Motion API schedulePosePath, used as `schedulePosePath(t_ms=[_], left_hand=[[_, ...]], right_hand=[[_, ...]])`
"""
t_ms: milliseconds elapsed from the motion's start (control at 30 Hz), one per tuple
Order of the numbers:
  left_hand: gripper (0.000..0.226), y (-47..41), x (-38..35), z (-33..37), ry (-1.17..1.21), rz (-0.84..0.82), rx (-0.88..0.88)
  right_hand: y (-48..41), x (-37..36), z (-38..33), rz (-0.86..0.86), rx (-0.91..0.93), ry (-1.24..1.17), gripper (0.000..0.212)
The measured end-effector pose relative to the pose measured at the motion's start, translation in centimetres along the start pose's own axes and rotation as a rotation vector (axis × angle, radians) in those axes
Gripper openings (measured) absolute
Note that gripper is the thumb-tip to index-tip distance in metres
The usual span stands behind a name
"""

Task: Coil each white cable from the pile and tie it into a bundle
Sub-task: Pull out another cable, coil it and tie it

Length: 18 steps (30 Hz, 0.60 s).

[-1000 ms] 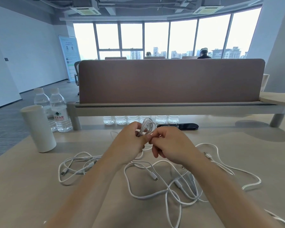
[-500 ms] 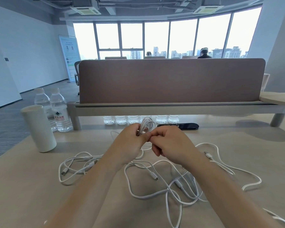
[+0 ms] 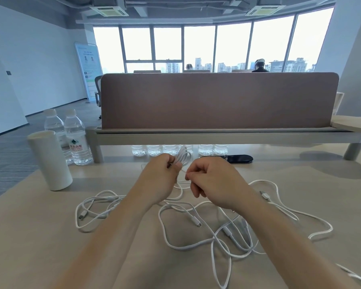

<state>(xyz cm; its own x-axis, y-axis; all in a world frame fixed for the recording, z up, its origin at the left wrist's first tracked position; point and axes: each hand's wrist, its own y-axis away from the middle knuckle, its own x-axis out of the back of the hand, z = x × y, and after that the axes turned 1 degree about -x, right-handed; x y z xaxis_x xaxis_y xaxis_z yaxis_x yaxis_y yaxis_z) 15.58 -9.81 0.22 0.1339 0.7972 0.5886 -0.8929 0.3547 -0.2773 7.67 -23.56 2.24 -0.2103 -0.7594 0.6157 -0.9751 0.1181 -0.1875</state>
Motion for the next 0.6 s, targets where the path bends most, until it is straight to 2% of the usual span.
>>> schedulePosePath(t_ms=[133,333,467,600], left_hand=[[0.014,0.30,-0.25,0.41,0.003,-0.021,-0.015],[0.005,0.52,-0.80,0.73,0.065,-0.072,-0.007],[0.014,0.72,-0.59,1.00,0.160,-0.093,0.039],[0.016,0.38,-0.43,0.89,0.229,-0.044,0.097]], right_hand=[[-0.30,0.12,0.46,-0.064,-0.057,0.075,0.021],[-0.54,-0.34,0.82,-0.029,-0.083,0.144,0.028],[-0.54,-0.40,0.81,-0.018,-0.062,0.127,0.023],[-0.47,-0.27,0.59,0.001,-0.073,0.042,0.021]])
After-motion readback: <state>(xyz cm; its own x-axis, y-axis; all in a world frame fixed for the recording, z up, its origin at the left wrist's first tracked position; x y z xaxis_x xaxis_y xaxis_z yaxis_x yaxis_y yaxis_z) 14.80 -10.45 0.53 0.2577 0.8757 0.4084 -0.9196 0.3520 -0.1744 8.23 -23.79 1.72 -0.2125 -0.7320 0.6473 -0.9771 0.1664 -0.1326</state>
